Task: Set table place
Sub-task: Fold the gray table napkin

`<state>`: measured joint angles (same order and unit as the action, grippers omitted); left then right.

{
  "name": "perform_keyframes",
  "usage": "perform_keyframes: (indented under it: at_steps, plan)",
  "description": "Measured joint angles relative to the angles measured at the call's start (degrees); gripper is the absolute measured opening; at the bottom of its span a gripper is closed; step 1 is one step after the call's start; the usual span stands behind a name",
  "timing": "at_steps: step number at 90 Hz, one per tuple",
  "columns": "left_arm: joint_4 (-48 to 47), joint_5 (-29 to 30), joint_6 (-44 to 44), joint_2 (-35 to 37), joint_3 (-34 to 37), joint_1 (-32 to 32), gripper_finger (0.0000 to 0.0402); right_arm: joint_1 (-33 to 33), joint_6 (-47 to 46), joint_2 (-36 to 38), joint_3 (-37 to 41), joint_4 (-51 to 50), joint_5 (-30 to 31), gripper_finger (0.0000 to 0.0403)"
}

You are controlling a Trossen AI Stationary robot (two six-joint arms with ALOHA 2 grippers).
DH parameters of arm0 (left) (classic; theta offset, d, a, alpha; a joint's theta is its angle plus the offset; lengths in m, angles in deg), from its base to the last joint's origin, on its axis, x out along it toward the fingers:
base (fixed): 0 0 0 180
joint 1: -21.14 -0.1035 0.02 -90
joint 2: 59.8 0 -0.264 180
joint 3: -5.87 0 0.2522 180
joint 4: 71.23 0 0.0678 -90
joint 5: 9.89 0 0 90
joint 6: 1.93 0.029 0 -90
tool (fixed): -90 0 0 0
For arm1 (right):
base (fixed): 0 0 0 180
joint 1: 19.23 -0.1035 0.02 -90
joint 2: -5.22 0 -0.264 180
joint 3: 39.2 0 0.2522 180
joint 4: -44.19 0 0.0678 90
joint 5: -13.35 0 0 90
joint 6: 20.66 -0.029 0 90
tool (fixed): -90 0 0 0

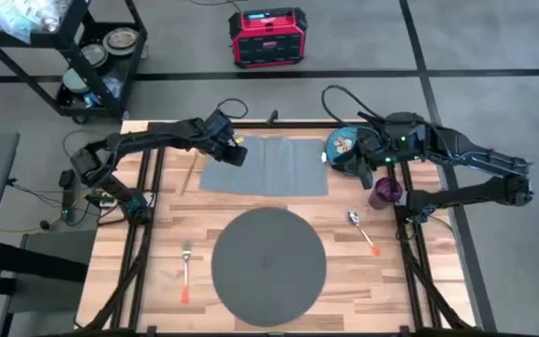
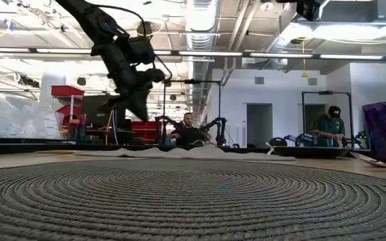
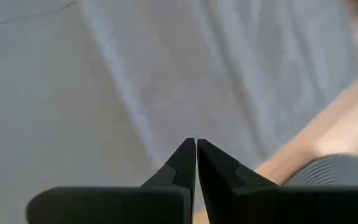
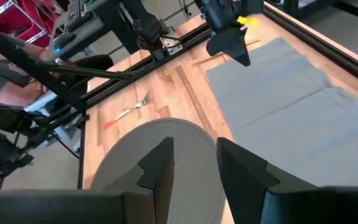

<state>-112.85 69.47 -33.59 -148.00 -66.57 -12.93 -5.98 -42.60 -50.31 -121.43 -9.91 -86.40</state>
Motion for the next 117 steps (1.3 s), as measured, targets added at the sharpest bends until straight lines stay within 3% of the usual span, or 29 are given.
perform_keyframes:
  at_steps: [10,20,37,61,79,94,117]
  plan:
    - [-2.8,6.9,1.1,0.0,0.0,0.8,0.0,-0.2,0.0,0.0,0.0,0.0,0.8,0.0108]
    - [-10.6,12.7,-1.2,0.0,0.0,-2.6,0.0,-0.6,0.0,0.0,0.0,-0.1,0.8,0.0108]
    - [-12.5,8.8,-4.1,0.1,0.0,-7.4,0.0,-0.6,1.5,0.0,0.0,0.0,0.8,0.0108]
    - [-12.4,11.2,-5.1,-1.2,0.0,-8.7,0.0001,-0.8,2.4,0.0,0.0,0.0,0.5,0.0108]
    - [-3.7,3.3,-7.2,-1.8,-0.1,-6.3,0.0038,-0.6,2.5,0.0,0.0,0.0,0.8,0.0108]
    - [-9.6,11.2,-3.9,-1.9,0.0,-6.4,0.0065,0.1,2.5,0.0,0.0,0.1,0.8,0.0108]
    - [-14.4,10.3,-0.3,-1.9,0.2,-12.0,0.0086,1.7,2.5,0.0,0.0,0.1,0.9,0.0108]
